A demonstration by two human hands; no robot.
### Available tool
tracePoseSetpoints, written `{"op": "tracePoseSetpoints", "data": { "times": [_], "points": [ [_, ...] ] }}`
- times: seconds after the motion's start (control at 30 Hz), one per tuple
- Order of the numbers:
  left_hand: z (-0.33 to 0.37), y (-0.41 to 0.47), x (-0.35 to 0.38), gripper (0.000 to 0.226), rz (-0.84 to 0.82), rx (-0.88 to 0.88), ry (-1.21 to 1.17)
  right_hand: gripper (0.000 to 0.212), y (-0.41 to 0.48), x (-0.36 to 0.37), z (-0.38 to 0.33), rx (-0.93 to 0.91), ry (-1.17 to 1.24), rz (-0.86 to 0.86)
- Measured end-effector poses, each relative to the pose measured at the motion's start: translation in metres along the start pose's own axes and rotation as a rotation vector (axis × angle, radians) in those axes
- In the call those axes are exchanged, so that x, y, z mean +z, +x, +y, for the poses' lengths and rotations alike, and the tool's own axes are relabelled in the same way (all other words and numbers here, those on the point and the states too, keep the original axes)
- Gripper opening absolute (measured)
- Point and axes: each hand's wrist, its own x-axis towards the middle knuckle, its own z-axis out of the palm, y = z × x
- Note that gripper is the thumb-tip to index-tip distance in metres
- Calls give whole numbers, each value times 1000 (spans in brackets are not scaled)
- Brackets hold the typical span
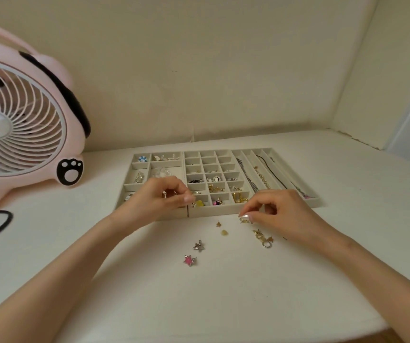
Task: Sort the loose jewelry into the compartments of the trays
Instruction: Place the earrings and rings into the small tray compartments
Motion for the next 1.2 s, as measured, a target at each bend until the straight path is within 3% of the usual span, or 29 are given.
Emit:
{"op": "tracePoseSetpoints", "data": {
  "times": [0.27, 0.53, 0.7, 0.87, 1.2],
  "points": [
    [21, 65, -28, 13, 185, 50, 486, 22, -1, 0, 7, -17, 42, 78],
    [-18, 139, -16, 18, 148, -94, 707, 12, -3, 0, 10, -5, 108, 107],
    [-26, 143, -16, 18, 119, -94, 710, 13, -3, 3, 14, -8, 92, 99],
    [-8, 109, -26, 14, 162, 39, 668, 16, -6, 4, 12, -7, 78, 97],
    [9, 10, -22, 1, 72, 186, 543, 15, 2, 31, -44, -259, -226, -223]
  ]
}}
